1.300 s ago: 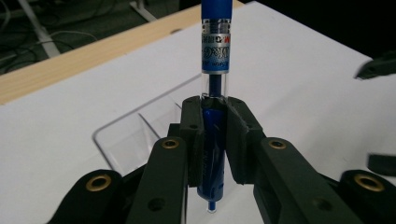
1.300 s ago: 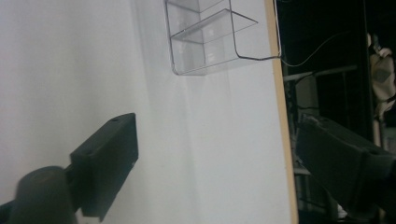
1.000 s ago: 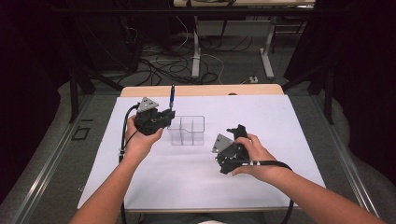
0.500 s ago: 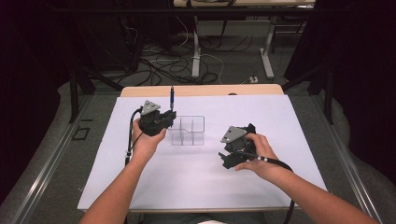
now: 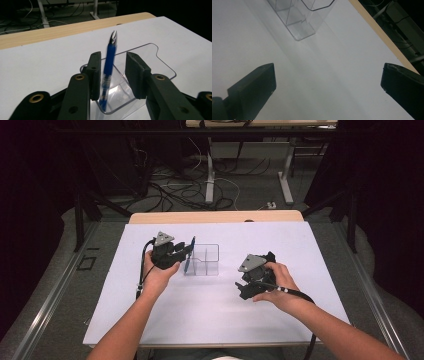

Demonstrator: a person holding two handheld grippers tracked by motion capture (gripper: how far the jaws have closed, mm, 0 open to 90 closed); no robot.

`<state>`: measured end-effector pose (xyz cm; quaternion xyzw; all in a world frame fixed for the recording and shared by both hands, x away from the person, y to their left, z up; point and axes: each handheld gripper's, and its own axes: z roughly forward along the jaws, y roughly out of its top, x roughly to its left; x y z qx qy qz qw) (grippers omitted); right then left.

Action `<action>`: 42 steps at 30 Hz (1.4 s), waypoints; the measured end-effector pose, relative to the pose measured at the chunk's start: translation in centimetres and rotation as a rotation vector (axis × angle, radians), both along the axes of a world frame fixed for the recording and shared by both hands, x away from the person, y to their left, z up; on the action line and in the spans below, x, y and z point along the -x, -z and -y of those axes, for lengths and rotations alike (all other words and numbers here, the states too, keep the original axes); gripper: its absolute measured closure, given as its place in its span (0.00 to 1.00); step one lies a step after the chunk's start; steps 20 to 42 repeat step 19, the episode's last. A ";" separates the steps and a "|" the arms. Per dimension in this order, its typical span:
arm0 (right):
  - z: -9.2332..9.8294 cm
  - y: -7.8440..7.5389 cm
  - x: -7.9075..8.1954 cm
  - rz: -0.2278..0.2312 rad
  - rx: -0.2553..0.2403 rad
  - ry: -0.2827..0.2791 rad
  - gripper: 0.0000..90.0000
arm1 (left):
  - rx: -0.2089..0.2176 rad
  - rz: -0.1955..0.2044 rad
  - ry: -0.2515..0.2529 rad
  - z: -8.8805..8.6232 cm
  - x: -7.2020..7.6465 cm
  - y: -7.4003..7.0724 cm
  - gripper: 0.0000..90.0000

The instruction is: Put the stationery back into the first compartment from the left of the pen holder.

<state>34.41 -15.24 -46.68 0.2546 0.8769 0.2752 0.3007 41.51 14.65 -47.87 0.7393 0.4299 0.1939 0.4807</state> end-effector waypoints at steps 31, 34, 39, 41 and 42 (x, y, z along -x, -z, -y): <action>2.9 -0.5 -0.3 -0.022 -0.137 0.110 0.00 | 0.034 -0.032 0.030 -4.8 4.8 -2.0 0.16; 2.9 -0.5 -0.3 -0.022 -0.137 0.110 0.00 | 0.034 -0.032 0.030 -4.8 4.8 -2.0 0.16; 2.9 -0.5 -0.3 -0.022 -0.137 0.110 0.00 | 0.034 -0.032 0.030 -4.8 4.8 -2.0 0.16; 2.9 -0.5 -0.3 -0.022 -0.137 0.110 0.00 | 0.034 -0.032 0.030 -4.8 4.8 -2.0 0.16; 2.9 -0.5 -0.3 -0.022 -0.137 0.110 0.00 | 0.034 -0.032 0.030 -4.8 4.8 -2.0 0.16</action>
